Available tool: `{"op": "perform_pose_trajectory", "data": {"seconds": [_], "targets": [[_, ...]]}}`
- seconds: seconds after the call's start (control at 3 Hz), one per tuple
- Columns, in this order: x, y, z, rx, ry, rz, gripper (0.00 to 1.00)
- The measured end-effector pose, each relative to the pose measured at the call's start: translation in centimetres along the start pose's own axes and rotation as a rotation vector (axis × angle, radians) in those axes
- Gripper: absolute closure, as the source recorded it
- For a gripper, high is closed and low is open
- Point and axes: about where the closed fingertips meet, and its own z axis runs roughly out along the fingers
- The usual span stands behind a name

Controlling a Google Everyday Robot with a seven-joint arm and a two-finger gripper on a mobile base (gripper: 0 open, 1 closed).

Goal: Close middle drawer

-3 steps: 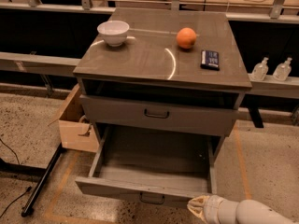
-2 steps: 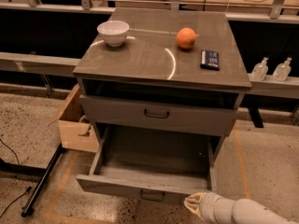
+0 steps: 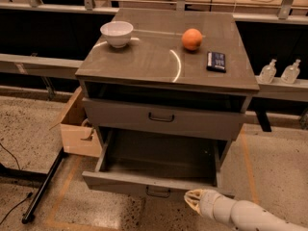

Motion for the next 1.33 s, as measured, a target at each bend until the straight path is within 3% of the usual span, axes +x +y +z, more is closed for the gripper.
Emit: {"op": "perform_pose_trajectory", "data": {"seconds": [0.67,1.33], "targets": [[-1.9,-2.6,1.4,0.120,-0.005,-0.066,1.00],[-2.1,-3.9,5.7,0.129,0.001,-0.140,1.00]]}}
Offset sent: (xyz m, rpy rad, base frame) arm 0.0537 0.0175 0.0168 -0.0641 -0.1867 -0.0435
